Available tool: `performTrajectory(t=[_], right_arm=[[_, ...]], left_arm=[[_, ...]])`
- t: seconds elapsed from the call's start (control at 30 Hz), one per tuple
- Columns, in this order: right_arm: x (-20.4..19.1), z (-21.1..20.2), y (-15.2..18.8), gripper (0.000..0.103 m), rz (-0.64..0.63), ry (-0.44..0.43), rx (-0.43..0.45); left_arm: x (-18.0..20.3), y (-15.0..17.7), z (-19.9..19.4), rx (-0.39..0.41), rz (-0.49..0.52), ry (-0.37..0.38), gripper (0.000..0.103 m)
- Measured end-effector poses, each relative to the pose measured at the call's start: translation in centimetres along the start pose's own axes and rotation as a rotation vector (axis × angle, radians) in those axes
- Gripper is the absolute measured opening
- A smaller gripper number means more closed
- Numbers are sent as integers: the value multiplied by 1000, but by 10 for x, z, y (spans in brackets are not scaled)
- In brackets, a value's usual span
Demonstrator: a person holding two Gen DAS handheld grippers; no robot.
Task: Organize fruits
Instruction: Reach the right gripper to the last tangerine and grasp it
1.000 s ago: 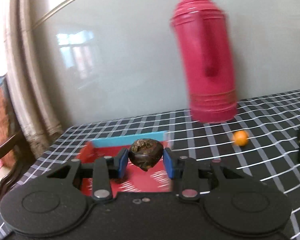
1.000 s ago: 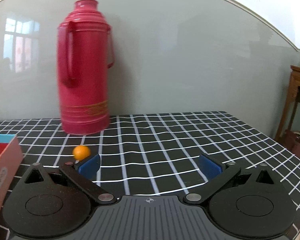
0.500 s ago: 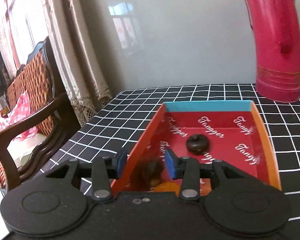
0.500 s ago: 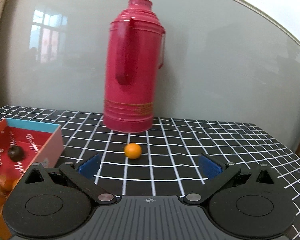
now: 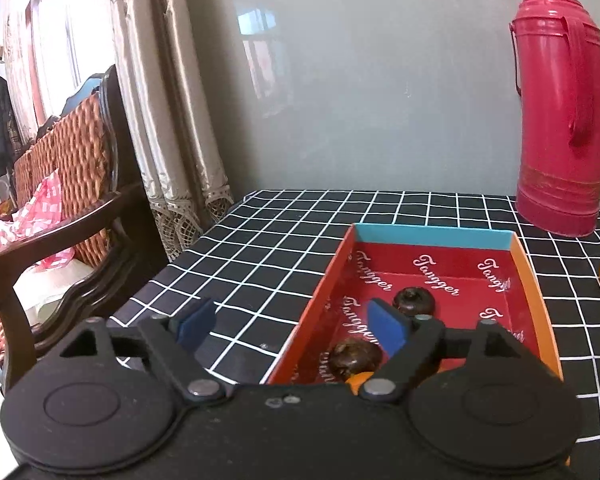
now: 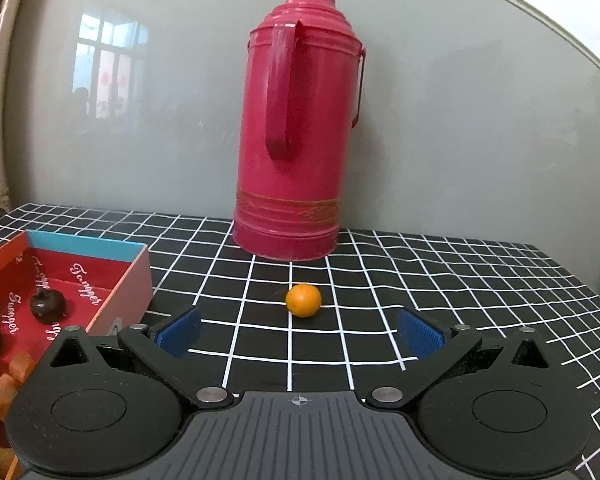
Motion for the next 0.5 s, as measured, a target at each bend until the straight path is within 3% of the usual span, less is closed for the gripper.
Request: performTrajectory(t=[0.5], right_arm=[[32, 48, -4, 103, 57, -39, -94]], left_arm=[[-30, 15, -10, 28, 7, -87, 87]])
Point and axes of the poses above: each gripper's, at about its wrist camera, not at the fingertips, and z roughly the way its jaws point, x to its right, y to its underside, the point moved 1 cm from there along z, roughly the way its jaws point, and after that the axes turned 15 degrees about -y, right-handed, at the moved point
